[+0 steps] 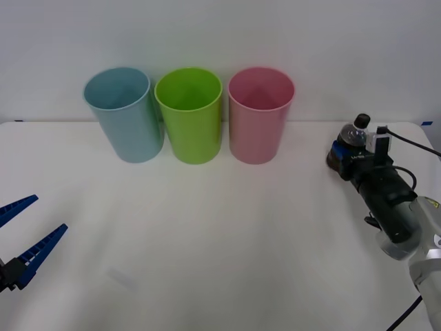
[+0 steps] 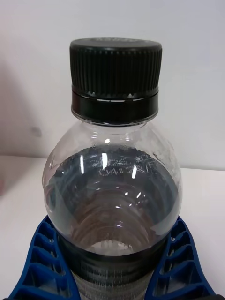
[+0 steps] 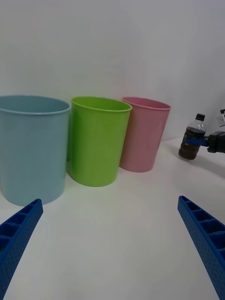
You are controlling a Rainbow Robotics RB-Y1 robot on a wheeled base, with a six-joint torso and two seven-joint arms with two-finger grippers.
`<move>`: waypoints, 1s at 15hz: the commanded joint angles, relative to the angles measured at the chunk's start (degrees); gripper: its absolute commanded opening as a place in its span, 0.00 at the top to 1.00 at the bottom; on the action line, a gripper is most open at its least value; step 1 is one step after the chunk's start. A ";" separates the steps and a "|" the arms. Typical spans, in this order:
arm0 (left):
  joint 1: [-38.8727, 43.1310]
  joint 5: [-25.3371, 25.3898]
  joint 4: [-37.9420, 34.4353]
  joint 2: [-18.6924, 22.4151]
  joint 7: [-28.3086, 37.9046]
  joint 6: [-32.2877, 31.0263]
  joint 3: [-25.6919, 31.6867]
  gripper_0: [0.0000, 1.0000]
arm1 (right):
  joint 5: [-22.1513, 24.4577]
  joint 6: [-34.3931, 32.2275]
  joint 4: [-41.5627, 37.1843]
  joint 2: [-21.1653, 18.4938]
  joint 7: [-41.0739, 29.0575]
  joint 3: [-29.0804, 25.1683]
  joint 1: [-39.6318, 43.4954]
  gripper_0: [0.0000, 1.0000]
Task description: Grasp the object on the table and drop it into the matching bin: aluminum can to the light blue bin, PET bottle to the pink bin.
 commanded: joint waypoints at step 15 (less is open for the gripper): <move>0.00 0.00 0.00 0.00 0.00 0.00 0.00 0.00 | -6.03 -3.71 -51.08 -13.14 -22.33 11.76 33.67 1.00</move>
